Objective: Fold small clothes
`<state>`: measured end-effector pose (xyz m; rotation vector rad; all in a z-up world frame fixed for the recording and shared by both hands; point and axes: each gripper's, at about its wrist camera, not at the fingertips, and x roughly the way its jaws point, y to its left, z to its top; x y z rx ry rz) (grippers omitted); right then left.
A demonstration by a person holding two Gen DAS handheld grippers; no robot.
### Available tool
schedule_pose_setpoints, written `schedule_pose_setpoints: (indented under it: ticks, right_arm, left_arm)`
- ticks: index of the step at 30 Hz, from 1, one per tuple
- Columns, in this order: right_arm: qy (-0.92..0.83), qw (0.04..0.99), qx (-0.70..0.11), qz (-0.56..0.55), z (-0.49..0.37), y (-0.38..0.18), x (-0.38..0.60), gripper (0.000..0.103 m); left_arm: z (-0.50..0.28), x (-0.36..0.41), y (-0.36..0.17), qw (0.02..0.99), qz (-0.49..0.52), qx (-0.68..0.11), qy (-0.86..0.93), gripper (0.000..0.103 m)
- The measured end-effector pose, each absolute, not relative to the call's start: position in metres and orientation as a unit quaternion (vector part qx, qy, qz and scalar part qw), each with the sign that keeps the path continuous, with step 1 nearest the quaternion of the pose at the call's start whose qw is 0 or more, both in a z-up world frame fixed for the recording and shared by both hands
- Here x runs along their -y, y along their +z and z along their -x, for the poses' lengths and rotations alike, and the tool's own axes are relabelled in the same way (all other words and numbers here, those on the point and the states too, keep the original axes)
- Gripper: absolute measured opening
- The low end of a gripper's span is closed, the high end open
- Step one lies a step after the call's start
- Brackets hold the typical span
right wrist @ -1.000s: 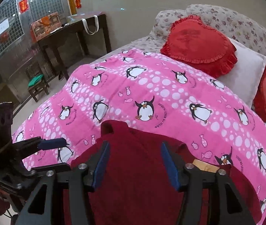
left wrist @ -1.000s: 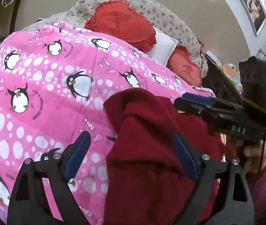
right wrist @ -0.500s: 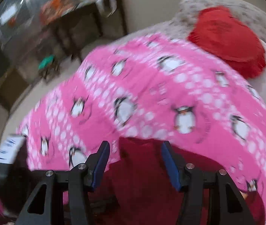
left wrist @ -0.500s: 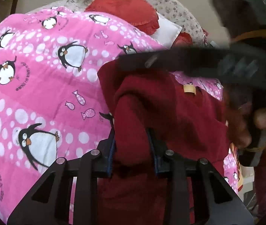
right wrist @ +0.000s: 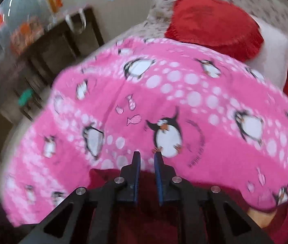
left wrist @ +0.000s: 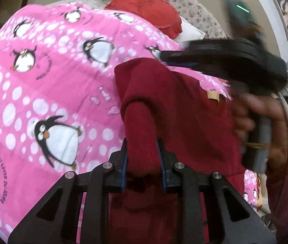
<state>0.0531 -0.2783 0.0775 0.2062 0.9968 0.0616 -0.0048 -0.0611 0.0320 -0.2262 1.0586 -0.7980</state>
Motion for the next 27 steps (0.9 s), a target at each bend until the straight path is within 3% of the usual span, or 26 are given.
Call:
schedule_pose_setpoints:
  ticks: [1, 4, 5, 11, 18, 27]
  right_arm:
    - [0.039, 0.878, -0.466, -0.103, -0.041, 0.087, 0.286, 0.015]
    - [0.036, 0.890, -0.448, -0.076, -0.005, 0.109, 0.306, 0.057]
    - [0.041, 0.894, -0.441, -0.072, 0.005, 0.114, 0.311, 0.061]
    - [0.055, 0.889, -0.453, -0.024, 0.032, 0.107, 0.306, 0.060]
    - [-0.057, 0.891, -0.450, -0.026, 0.125, 0.105, 0.384, 0.060]
    - [-0.134, 0.867, -0.467, -0.114, 0.214, 0.085, 0.472, 0.064]
  left_arm:
    - [0.004, 0.060, 0.031, 0.780, 0.109, -0.493, -0.370, 0.023]
    - [0.005, 0.057, 0.031, 0.782, 0.113, -0.493, -0.365, 0.023]
    - [0.008, 0.058, 0.032, 0.785, 0.110, -0.490, -0.363, 0.023]
    - [0.015, 0.047, 0.032, 0.799, 0.099, -0.490, -0.333, 0.023]
    - [0.009, 0.037, 0.020, 0.788, 0.111, -0.508, -0.329, 0.023]
    - [0.005, 0.050, 0.024, 0.795, 0.088, -0.511, -0.315, 0.027]
